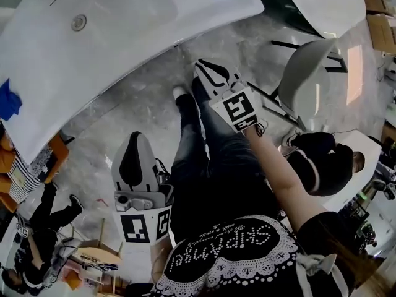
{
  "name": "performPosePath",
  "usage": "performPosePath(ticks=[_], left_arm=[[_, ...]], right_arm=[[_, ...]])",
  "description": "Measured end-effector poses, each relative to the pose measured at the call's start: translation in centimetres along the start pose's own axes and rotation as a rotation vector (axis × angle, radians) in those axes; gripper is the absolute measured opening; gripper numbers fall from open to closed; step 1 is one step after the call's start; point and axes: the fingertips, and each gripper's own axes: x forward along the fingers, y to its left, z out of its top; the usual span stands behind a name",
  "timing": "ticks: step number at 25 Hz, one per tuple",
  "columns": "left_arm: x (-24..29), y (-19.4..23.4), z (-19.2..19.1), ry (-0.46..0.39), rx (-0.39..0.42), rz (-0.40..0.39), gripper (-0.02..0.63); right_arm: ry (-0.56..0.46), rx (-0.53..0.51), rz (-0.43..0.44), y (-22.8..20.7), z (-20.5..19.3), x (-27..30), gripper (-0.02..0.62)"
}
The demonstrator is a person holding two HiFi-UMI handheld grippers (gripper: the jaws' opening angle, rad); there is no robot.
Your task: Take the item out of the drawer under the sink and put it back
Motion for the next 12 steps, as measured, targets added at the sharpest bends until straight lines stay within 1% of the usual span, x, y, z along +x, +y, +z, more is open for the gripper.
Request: performPosePath(ticks=[5, 12], left_arm=[[1.0, -0.8, -1.9, 0.037, -0.017, -0.017, 0.003], [1.9, -1.3, -3.9, 0.073, -0.035, -0.027, 0.003]], right_arm=[[0.038, 0.038, -0.018, -1.1, -3.2, 2.3, 0.022], [0.072, 0.038, -0.013, -1.9, -5.9, 6.2, 0.023]])
